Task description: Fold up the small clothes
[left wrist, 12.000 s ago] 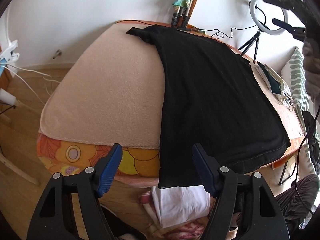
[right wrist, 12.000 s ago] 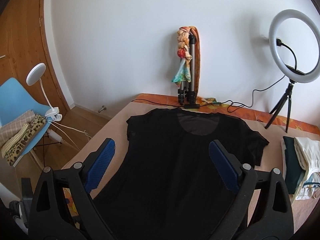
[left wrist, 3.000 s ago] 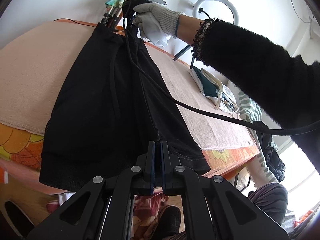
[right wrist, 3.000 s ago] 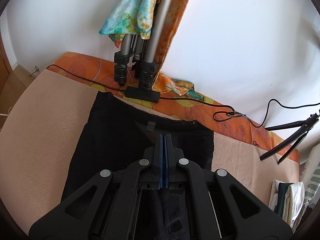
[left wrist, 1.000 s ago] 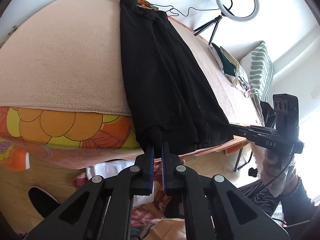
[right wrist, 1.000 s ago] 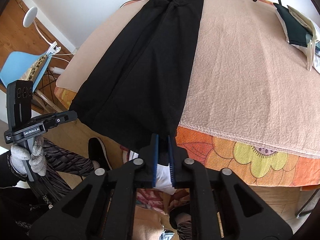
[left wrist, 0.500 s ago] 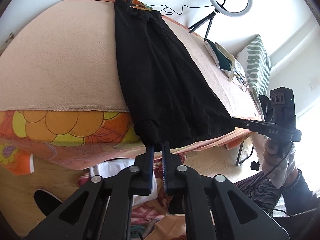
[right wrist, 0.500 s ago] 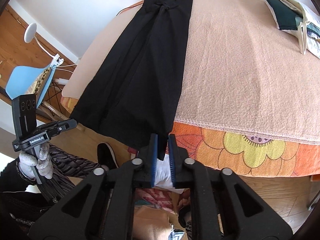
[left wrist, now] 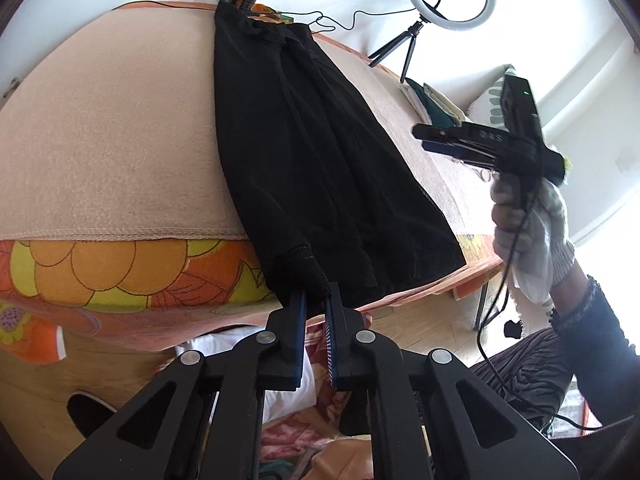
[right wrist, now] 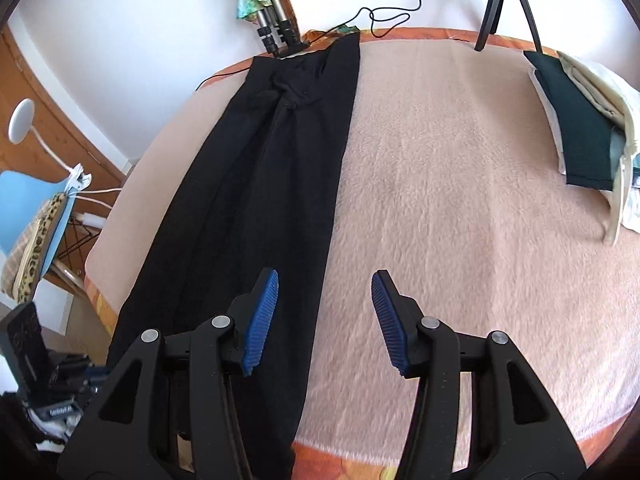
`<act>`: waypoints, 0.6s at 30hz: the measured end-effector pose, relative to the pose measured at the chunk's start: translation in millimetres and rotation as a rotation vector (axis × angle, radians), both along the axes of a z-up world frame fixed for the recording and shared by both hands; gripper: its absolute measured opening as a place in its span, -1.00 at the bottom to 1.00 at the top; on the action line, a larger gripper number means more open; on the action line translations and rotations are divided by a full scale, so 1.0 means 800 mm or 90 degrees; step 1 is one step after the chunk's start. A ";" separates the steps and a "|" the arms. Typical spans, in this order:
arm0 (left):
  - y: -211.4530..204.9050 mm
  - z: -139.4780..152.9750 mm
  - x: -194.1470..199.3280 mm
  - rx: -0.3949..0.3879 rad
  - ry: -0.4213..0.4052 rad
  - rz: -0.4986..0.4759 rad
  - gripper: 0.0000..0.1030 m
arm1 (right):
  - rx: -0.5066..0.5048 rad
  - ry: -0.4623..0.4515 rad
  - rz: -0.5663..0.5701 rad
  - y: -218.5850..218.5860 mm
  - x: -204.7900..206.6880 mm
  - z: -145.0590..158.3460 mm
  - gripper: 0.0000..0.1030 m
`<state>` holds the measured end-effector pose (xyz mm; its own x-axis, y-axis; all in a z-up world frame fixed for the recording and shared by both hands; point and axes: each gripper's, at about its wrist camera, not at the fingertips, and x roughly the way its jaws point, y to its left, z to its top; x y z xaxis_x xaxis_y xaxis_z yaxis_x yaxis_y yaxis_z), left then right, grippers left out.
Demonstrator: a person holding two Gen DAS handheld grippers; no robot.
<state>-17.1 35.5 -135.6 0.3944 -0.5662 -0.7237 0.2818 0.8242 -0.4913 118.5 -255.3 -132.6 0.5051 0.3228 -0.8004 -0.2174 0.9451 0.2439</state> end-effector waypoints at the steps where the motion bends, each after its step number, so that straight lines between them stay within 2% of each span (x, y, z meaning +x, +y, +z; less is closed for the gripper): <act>1: 0.001 0.000 0.000 -0.001 -0.003 0.000 -0.89 | 0.008 0.005 -0.007 -0.002 0.013 -0.005 -0.03; 3: 0.003 0.000 0.001 -0.002 -0.006 0.004 -0.89 | 0.017 0.013 -0.016 -0.002 0.032 -0.015 -0.08; 5: 0.006 0.000 0.002 -0.005 -0.007 0.009 -0.90 | 0.014 0.024 -0.017 0.005 0.047 -0.025 -0.27; 8: 0.012 -0.001 0.000 -0.007 -0.007 0.012 -0.90 | -0.004 0.020 -0.006 0.019 0.054 -0.030 -0.71; 9: 0.013 -0.001 -0.001 -0.007 -0.008 0.013 -0.91 | -0.009 0.022 0.001 0.022 0.054 -0.031 -0.94; 13: 0.015 -0.001 -0.004 -0.006 -0.010 0.010 -0.92 | -0.049 0.002 -0.018 0.021 0.054 -0.024 -0.96; 15: 0.013 -0.002 -0.006 -0.016 -0.005 -0.003 -0.92 | -0.010 0.007 -0.004 0.013 0.051 -0.019 -0.96; 18: 0.011 0.002 -0.012 -0.018 -0.002 -0.025 -0.92 | -0.042 -0.006 -0.012 0.008 0.037 -0.005 -0.95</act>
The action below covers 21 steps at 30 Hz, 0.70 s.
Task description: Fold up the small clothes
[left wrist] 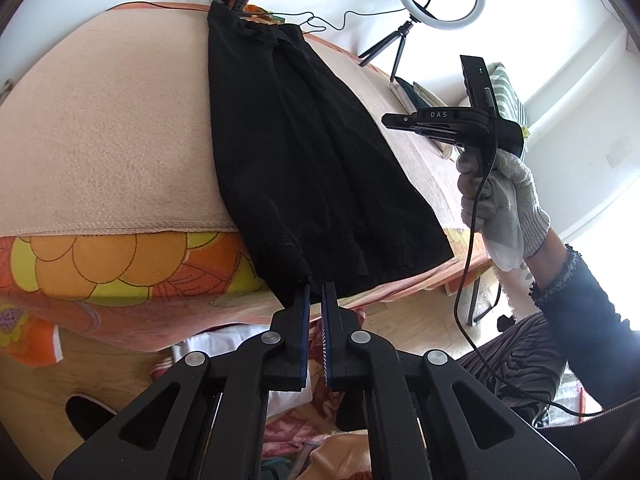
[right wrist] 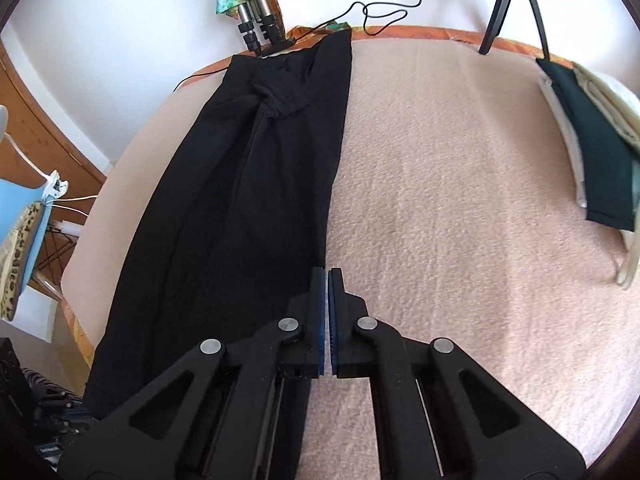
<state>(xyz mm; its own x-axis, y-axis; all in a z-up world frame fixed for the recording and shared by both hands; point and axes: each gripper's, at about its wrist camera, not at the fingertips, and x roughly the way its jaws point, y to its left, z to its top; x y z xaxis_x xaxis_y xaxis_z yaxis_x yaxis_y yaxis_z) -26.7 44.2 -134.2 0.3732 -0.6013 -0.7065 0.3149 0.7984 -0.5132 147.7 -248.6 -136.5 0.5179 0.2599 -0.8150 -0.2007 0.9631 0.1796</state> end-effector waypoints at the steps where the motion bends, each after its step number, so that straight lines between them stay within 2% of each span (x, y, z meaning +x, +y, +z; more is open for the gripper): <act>1: 0.000 0.003 -0.002 0.005 0.000 -0.004 -0.86 | 0.020 0.013 -0.001 -0.006 -0.006 0.003 -0.93; 3: 0.003 0.010 -0.003 0.001 0.002 -0.004 -0.75 | 0.068 0.038 0.007 -0.018 -0.022 0.008 -0.85; 5: 0.012 0.017 -0.004 -0.014 -0.002 0.004 -0.58 | 0.072 0.041 0.010 -0.027 -0.044 0.014 -0.72; 7: 0.022 0.019 0.002 -0.030 0.004 0.023 -0.32 | 0.087 0.053 0.021 -0.034 -0.068 0.014 -0.58; 13: 0.036 -0.007 0.029 -0.099 0.080 0.064 -0.30 | 0.087 0.102 0.045 -0.045 -0.132 -0.004 -0.57; 16: 0.029 -0.020 0.034 -0.116 0.110 0.065 -0.43 | 0.081 0.119 0.056 -0.043 -0.150 -0.014 -0.57; 17: 0.026 -0.024 0.033 -0.119 0.117 0.057 -0.56 | 0.080 0.125 0.061 -0.043 -0.155 -0.017 -0.57; 18: 0.021 -0.026 0.033 -0.117 0.123 0.051 -0.89 | 0.081 0.131 0.067 -0.042 -0.160 -0.020 -0.57; 21: 0.012 -0.025 0.031 -0.107 0.113 0.040 -0.94 | 0.061 0.144 0.081 -0.030 -0.166 -0.031 -0.57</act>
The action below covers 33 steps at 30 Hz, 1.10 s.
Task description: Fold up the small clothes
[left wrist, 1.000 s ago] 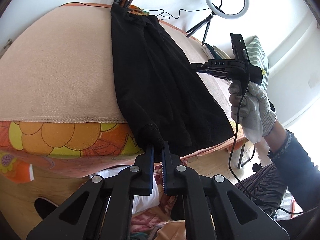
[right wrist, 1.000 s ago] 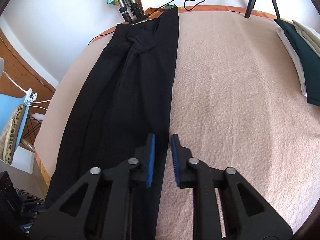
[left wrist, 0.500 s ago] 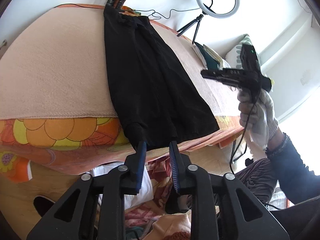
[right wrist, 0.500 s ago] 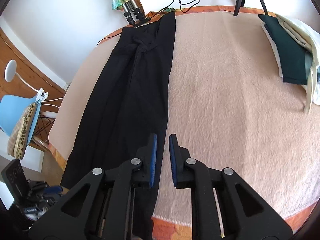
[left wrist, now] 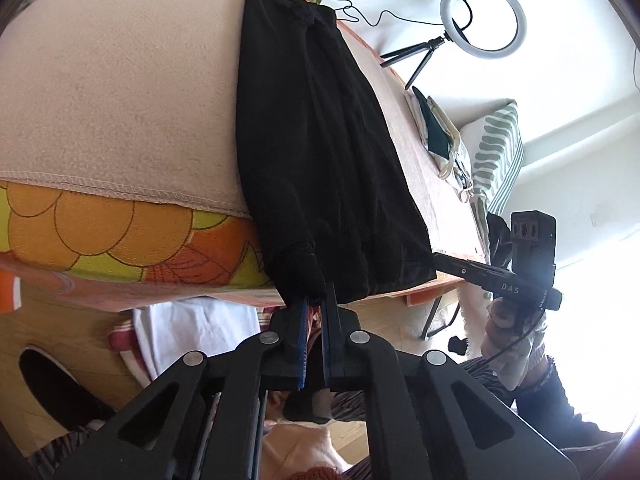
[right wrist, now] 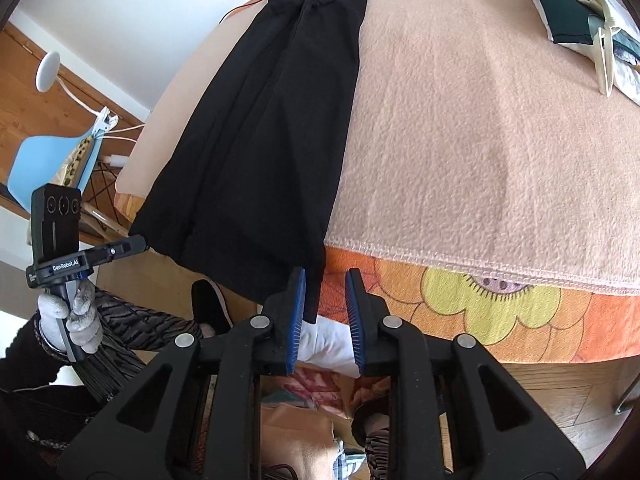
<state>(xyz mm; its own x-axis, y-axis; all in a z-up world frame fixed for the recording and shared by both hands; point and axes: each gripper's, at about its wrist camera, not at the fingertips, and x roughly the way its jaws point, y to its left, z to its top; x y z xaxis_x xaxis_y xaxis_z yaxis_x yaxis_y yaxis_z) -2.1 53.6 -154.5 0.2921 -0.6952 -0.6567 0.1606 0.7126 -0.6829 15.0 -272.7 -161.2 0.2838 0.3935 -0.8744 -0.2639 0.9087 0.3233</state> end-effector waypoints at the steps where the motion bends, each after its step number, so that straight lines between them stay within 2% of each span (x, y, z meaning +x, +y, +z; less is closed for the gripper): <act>1: 0.000 0.002 -0.002 0.005 -0.007 -0.001 -0.96 | -0.007 -0.007 0.000 0.003 -0.001 -0.001 -0.57; 2: -0.001 0.004 -0.001 0.007 -0.012 0.000 -0.97 | -0.009 -0.008 0.008 0.008 -0.001 -0.001 -0.58; 4: 0.001 0.011 -0.002 0.008 -0.021 0.005 -0.98 | 0.001 -0.005 0.021 0.012 -0.003 -0.001 -0.90; 9: 0.004 0.027 -0.016 0.031 -0.064 0.001 -0.99 | 0.024 -0.047 0.003 -0.002 -0.011 0.021 -0.91; 11: 0.000 0.023 -0.017 0.049 -0.067 -0.011 -0.99 | 0.032 -0.037 -0.007 -0.005 -0.009 0.016 -0.91; 14: -0.004 0.019 -0.016 0.048 -0.059 -0.016 -0.99 | 0.036 -0.018 0.001 -0.001 -0.007 0.008 -0.92; 18: -0.009 0.036 -0.017 0.053 -0.087 -0.036 -0.99 | 0.065 -0.019 0.004 0.002 -0.006 0.018 -0.92; 20: -0.006 0.044 -0.020 0.092 -0.101 -0.048 -0.99 | 0.059 -0.022 0.008 0.004 -0.005 0.023 -0.91; 22: 0.002 0.049 -0.023 0.101 -0.105 -0.059 -0.90 | 0.054 -0.026 0.016 0.004 -0.006 0.025 -0.91; 23: 0.007 0.051 -0.022 0.110 -0.105 -0.051 -0.82 | 0.059 -0.024 0.016 0.003 -0.005 0.025 -0.91; 25: 0.015 0.049 -0.015 0.108 -0.093 -0.030 -0.43 | 0.065 -0.026 0.013 0.000 -0.004 0.023 -0.91; 30: 0.012 0.024 0.007 0.082 -0.034 -0.021 -0.39 | 0.065 -0.011 0.007 -0.002 0.002 0.014 -0.88; 32: 0.010 0.012 0.012 0.068 -0.007 -0.016 -0.40 | 0.064 -0.008 0.008 -0.001 0.002 0.013 -0.76; 33: 0.009 0.006 0.013 0.057 0.000 -0.016 -0.47 | 0.063 -0.008 0.008 -0.001 0.002 0.012 -0.54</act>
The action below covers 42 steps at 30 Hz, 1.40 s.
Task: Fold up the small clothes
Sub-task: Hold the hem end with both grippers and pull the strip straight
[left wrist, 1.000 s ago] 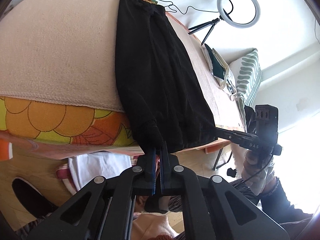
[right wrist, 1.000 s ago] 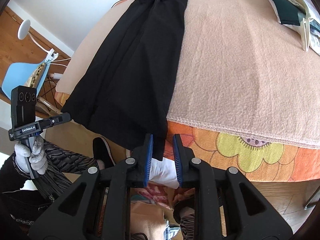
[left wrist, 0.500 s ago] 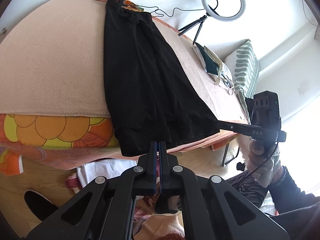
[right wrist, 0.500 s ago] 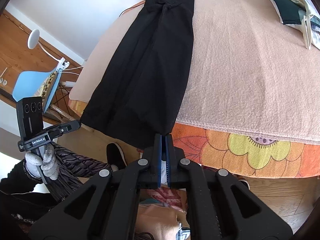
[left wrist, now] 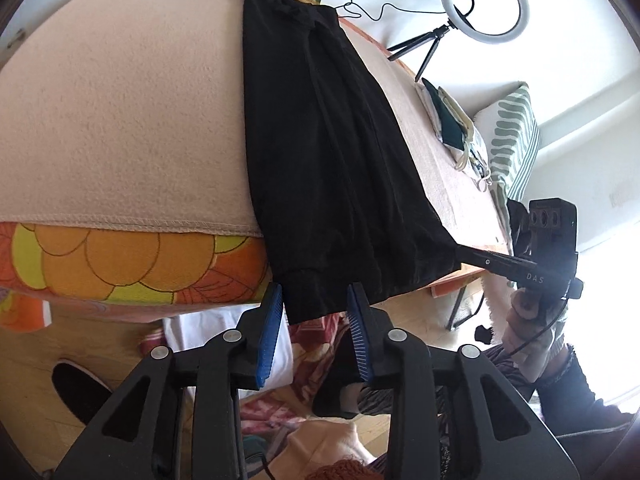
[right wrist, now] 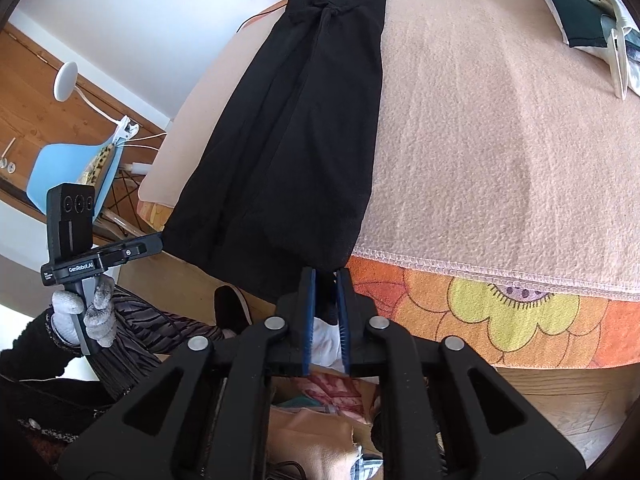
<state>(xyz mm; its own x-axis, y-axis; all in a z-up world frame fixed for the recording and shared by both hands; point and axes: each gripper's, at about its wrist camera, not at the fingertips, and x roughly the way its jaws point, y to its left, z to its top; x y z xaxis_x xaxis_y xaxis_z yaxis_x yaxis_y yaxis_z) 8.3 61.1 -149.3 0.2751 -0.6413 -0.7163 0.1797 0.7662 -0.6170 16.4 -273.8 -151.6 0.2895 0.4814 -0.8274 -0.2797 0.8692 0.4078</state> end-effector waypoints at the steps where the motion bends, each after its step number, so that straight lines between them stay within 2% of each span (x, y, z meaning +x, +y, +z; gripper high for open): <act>1: 0.000 -0.003 0.000 -0.002 0.005 0.002 -0.74 | -0.002 0.000 0.001 0.001 -0.001 0.000 -0.42; 2: 0.000 -0.005 0.000 -0.012 0.009 0.004 -1.00 | -0.003 -0.001 0.003 0.002 -0.001 -0.001 -0.38; 6: 0.000 0.003 -0.011 -0.010 -0.006 -0.003 -0.96 | -0.009 0.013 0.022 0.014 -0.003 -0.007 -0.40; 7: -0.002 0.007 -0.013 -0.008 -0.012 -0.009 -0.96 | -0.013 0.022 0.028 0.017 -0.003 -0.011 -0.77; 8: -0.001 0.011 -0.014 -0.004 -0.017 -0.010 -0.96 | -0.006 0.030 0.036 0.020 -0.004 -0.014 -0.91; 12: -0.002 0.018 -0.014 0.008 -0.036 -0.013 -0.96 | -0.020 0.031 0.040 0.022 -0.009 -0.020 -0.92; 14: -0.001 0.019 -0.012 0.001 -0.030 -0.015 -0.96 | 0.008 0.042 0.031 0.017 -0.006 -0.020 -0.92; 17: -0.002 0.030 -0.005 -0.008 -0.038 -0.017 -0.96 | 0.054 0.030 0.016 0.008 -0.001 -0.006 -0.92; 24: -0.002 0.060 0.026 -0.027 -0.075 -0.009 -0.96 | 0.089 -0.014 0.008 0.009 0.024 0.031 -0.92; 34: 0.002 0.080 0.110 -0.026 -0.112 0.023 -0.96 | 0.099 -0.061 -0.033 0.029 0.113 0.061 -0.92; 42: 0.006 0.060 0.171 -0.022 -0.099 0.052 -0.96 | 0.109 -0.053 -0.078 0.031 0.185 0.039 -0.92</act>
<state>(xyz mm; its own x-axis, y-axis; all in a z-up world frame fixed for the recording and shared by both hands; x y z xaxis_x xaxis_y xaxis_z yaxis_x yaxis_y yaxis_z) 145.3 65.8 -101.5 0.4333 -0.6361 -0.6385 0.2132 0.7607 -0.6131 164.6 -248.7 -120.5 0.4175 0.5701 -0.7076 -0.2154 0.8186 0.5324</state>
